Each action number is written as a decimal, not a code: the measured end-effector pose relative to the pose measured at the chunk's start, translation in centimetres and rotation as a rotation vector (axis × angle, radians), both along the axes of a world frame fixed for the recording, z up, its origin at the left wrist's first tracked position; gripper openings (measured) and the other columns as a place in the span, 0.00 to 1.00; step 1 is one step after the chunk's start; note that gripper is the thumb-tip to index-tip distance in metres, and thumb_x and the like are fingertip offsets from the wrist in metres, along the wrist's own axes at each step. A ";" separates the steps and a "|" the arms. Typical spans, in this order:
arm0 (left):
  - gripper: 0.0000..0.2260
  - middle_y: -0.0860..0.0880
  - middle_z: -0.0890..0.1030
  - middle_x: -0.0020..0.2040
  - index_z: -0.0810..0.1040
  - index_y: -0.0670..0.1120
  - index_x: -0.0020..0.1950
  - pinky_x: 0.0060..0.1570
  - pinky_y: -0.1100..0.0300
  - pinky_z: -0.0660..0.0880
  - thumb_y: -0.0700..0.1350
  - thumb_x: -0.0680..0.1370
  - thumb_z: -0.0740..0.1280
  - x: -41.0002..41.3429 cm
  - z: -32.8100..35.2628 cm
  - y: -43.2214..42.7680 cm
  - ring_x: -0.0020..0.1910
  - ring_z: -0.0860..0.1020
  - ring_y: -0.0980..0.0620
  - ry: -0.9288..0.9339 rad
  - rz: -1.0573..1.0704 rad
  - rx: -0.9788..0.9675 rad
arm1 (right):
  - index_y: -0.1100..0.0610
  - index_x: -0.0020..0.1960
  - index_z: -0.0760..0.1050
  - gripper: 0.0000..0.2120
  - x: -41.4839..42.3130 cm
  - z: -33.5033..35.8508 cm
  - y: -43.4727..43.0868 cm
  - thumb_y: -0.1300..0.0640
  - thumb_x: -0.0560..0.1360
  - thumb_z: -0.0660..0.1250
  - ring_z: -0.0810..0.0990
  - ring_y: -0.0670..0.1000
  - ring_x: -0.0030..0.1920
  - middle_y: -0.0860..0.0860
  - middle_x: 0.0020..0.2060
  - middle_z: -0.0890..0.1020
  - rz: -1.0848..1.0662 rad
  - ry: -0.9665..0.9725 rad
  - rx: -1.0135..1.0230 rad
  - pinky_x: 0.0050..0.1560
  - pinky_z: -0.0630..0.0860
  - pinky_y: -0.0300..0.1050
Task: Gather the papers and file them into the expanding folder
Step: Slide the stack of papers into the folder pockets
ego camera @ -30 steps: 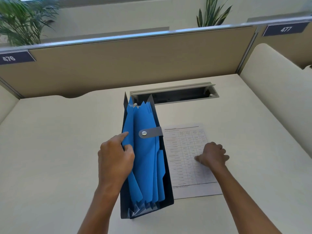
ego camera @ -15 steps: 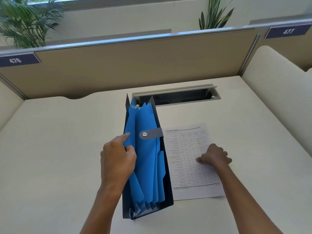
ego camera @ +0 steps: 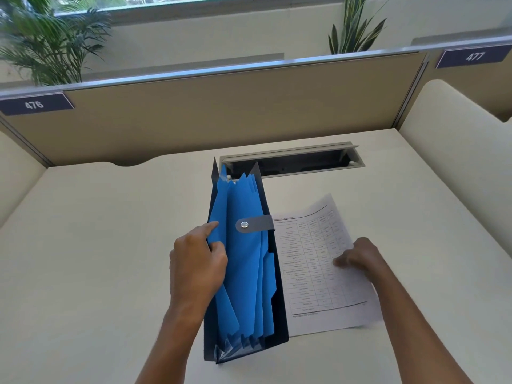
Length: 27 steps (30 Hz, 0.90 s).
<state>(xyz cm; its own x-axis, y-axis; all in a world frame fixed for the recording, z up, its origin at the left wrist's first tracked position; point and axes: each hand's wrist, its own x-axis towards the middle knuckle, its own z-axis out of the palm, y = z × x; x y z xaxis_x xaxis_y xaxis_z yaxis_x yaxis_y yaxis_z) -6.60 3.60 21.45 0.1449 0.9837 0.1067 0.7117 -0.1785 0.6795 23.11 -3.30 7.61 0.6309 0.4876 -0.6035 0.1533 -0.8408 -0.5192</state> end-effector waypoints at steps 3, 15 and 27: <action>0.20 0.57 0.71 0.25 0.79 0.46 0.63 0.30 0.70 0.66 0.34 0.74 0.64 -0.1 0.1 0.0 0.18 0.68 0.57 -0.006 0.001 0.003 | 0.69 0.48 0.78 0.22 0.9 0.3 -0.6 0.65 0.58 0.81 0.84 0.61 0.41 0.62 0.43 0.83 -0.044 0.139 0.066 0.39 0.83 0.51; 0.20 0.55 0.74 0.25 0.80 0.47 0.63 0.35 0.59 0.73 0.34 0.73 0.64 -0.4 -0.1 0.2 0.21 0.69 0.56 -0.006 0.022 -0.010 | 0.67 0.55 0.79 0.13 1.7 -0.1 -1.7 0.65 0.73 0.74 0.86 0.58 0.41 0.59 0.44 0.86 0.036 0.267 0.166 0.35 0.81 0.45; 0.18 0.53 0.77 0.29 0.81 0.49 0.60 0.34 0.64 0.72 0.35 0.73 0.64 -0.4 -0.7 0.6 0.19 0.69 0.57 -0.007 -0.006 0.008 | 0.66 0.56 0.81 0.11 1.9 5.0 -2.9 0.69 0.75 0.69 0.87 0.59 0.43 0.61 0.47 0.86 0.094 0.242 0.462 0.46 0.83 0.57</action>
